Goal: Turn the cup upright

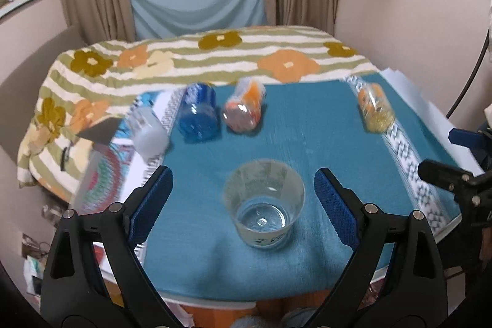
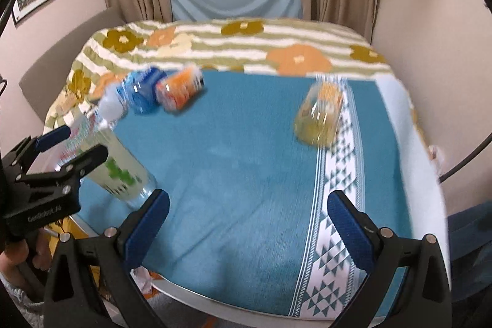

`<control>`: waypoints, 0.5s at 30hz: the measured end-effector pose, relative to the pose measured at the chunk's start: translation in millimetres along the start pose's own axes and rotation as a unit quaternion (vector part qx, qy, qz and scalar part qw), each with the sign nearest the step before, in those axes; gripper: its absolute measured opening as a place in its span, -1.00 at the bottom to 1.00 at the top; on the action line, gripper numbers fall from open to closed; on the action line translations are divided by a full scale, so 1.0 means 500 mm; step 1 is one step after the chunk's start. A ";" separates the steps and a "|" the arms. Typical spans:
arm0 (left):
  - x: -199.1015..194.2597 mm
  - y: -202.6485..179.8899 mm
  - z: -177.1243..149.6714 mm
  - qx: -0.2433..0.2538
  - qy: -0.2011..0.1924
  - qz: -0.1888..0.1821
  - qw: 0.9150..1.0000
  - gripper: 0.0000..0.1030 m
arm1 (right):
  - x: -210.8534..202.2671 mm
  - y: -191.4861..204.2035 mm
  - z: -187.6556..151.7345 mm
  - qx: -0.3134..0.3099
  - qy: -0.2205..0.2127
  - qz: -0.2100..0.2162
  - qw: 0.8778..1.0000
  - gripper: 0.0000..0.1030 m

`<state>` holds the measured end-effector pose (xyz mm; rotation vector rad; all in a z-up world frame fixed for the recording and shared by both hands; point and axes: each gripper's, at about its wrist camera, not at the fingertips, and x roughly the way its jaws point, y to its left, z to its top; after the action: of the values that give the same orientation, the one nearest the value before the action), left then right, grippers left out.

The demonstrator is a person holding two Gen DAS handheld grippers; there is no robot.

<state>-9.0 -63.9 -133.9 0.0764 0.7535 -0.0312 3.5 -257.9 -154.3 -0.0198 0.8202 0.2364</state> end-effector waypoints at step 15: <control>-0.164 0.089 0.100 -0.030 -0.023 0.001 0.999 1.00 | -0.158 0.073 0.091 0.035 -0.043 -0.060 0.997 0.99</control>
<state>-32.1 -23.7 -38.9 0.0189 0.7086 -0.0085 -23.5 -233.5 -63.3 0.0074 0.7385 0.0939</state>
